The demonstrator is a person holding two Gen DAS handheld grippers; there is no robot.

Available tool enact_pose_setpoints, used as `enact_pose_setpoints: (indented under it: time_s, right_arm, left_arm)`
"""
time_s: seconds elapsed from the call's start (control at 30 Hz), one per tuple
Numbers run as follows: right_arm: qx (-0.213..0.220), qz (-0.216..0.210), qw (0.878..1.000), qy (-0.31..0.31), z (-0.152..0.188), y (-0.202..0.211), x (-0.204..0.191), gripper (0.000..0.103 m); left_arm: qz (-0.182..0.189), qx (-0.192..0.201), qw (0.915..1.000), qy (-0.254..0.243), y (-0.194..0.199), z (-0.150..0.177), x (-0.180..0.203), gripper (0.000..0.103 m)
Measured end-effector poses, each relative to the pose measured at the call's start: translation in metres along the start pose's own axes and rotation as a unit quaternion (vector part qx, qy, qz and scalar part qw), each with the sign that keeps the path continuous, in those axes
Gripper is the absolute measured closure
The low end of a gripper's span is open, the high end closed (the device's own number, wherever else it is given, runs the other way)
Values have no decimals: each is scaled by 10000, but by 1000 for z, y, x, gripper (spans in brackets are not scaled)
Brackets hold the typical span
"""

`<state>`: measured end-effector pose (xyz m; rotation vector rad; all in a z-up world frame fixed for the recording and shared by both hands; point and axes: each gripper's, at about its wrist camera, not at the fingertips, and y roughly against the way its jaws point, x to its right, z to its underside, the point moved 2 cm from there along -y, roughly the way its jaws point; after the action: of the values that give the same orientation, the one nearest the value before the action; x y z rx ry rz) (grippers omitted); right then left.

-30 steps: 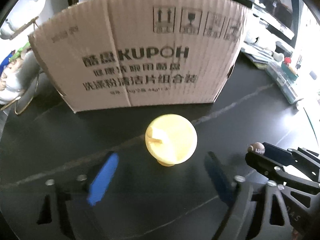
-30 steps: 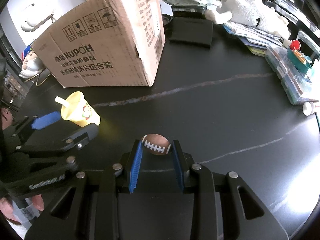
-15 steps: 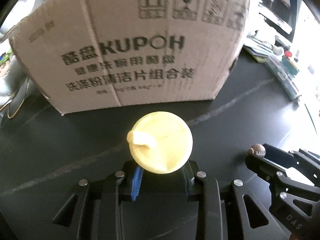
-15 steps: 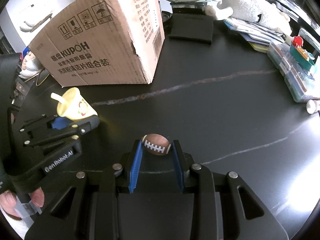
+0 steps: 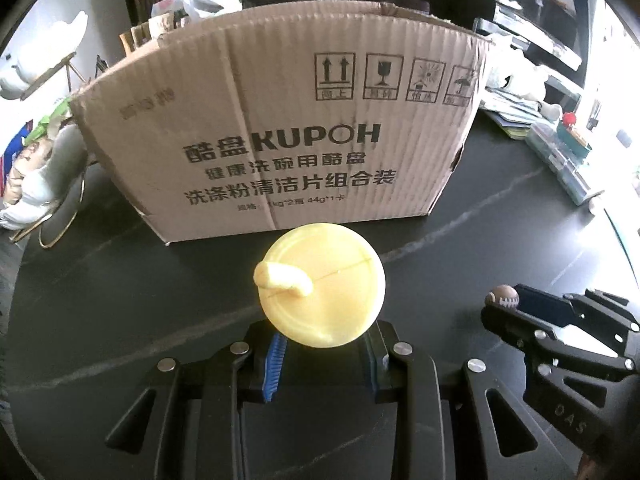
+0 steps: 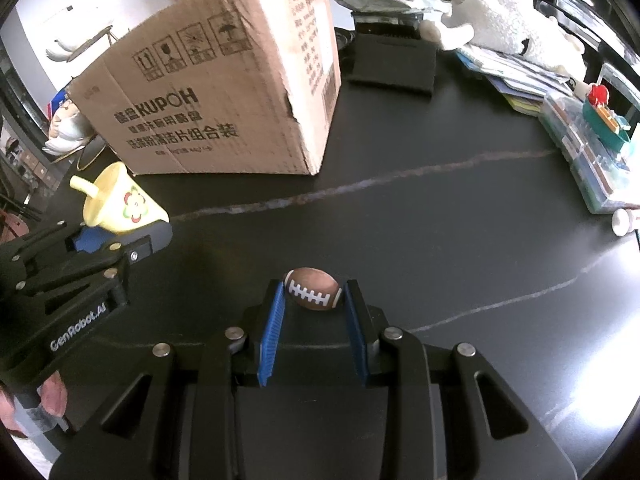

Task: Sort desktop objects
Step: 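Carry the yellow cup and brown football over the box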

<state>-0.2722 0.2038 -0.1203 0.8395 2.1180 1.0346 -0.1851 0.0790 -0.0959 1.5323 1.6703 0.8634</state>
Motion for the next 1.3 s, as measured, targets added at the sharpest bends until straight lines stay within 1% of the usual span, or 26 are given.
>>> enact_pose_setpoints:
  time_s: [0.17, 0.3, 0.4, 0.43, 0.7, 0.83, 0.9, 0.97, 1.03, 1.13, 1.3]
  right_arm:
    - [55, -1, 9999, 100, -3, 7, -10, 75]
    - [102, -18, 9998, 179, -3, 14, -21, 75]
    - [134, -42, 9996, 244, -5, 18, -30, 75]
    - [143, -50, 9995, 267, -5, 20, -33, 75]
    - [209, -87, 9989, 403, -6, 31, -52, 75]
    - [247, -50, 9985, 493, -9, 39, -60, 75]
    - [270, -37, 9982, 544, -9, 43, -64, 75]
    - [295, -22, 9978, 590, -11, 47, -68, 75]
    - [318, -18, 9975, 625, -12, 51, -71, 75]
    - [372, -13, 9972, 653, -16, 57, -74, 75]
    - [472, -7, 9964, 700, -23, 68, -77, 75]
  left_arm:
    - [-22, 58, 9999, 81, 11, 0, -9, 74]
    - [-66, 99, 9998, 161, 18, -3, -26, 74]
    - [-96, 238, 9994, 243, 28, -1, -34, 74]
    - [-118, 259, 9993, 250, 41, 7, -50, 74]
    - [-110, 228, 9990, 377, 65, 13, -81, 74]
    - [-157, 252, 9988, 401, 74, 17, -89, 74]
    - [-57, 224, 9988, 442, 76, 18, -93, 74]
    - [-151, 246, 9988, 394, 79, 18, -96, 74]
    - [-108, 224, 9989, 410, 83, 17, -99, 74]
    - [-116, 318, 9986, 412, 93, 14, -101, 74]
    - [70, 424, 9983, 388, 106, 6, -104, 74]
